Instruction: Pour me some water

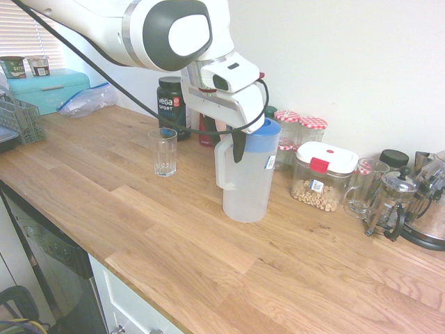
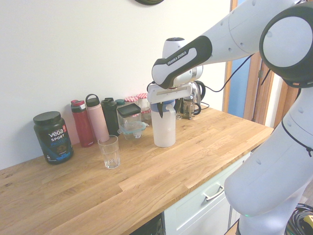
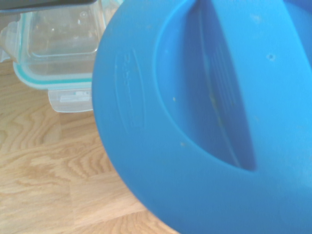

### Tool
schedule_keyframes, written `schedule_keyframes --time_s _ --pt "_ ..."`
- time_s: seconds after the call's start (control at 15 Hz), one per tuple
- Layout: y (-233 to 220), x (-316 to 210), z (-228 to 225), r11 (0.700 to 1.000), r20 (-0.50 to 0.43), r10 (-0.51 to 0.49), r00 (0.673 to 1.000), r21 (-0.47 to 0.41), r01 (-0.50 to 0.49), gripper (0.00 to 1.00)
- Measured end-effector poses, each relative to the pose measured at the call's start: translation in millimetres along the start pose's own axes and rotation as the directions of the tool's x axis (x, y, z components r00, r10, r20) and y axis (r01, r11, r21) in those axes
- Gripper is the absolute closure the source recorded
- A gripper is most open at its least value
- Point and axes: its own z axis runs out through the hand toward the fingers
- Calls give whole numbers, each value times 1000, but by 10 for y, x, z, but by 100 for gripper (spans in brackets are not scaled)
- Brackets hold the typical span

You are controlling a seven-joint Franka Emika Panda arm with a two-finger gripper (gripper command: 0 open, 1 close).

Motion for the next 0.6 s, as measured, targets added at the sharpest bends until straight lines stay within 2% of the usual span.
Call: schedule_keyframes --time_s 0.6 --pt "-22 1 49 1000 3 -2 1000 1 2 100"
